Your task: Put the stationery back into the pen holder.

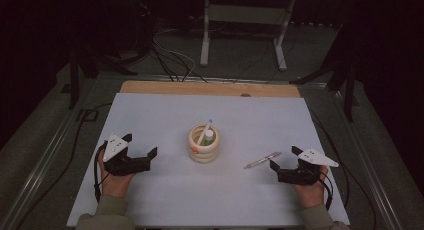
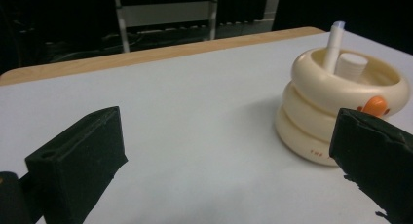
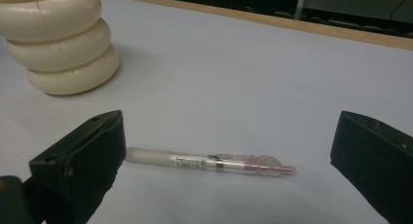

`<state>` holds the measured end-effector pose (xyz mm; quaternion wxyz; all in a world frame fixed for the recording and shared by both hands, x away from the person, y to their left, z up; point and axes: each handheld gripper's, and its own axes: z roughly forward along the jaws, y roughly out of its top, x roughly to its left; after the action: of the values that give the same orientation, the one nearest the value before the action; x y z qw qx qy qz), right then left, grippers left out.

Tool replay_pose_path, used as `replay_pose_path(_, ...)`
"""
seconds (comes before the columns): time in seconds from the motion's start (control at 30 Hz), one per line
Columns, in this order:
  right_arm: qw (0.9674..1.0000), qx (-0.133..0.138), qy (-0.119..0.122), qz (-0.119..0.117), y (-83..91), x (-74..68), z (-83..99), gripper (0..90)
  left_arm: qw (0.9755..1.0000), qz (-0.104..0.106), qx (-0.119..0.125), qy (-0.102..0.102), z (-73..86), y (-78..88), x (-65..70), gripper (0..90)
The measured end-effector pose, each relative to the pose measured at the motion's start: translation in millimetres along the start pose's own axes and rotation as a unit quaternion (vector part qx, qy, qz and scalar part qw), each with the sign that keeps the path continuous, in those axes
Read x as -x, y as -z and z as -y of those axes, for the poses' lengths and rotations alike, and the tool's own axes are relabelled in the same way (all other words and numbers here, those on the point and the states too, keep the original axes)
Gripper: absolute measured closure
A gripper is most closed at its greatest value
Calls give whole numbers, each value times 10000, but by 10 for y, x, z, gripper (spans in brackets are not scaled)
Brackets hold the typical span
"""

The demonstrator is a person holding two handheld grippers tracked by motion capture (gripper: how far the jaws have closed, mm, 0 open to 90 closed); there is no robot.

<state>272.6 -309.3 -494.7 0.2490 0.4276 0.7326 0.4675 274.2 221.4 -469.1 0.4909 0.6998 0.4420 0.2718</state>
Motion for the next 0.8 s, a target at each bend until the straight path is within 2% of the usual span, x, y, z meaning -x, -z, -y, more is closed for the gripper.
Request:
replay_pose_path(0.3,10000,42,30,-70,10,-7,-9,4,9998,-64,135,126,48,6,-19,3)
replay_pose_path(0.5,9997,-15,7,-249,7,-7,-36,3,9994,-188,187,231,85,19,-59,3)
replay_pose_path(0.8,9980,-220,338,-487,-28,-55,-224,3,9994,-127,157,289,104,-1,-52,3)
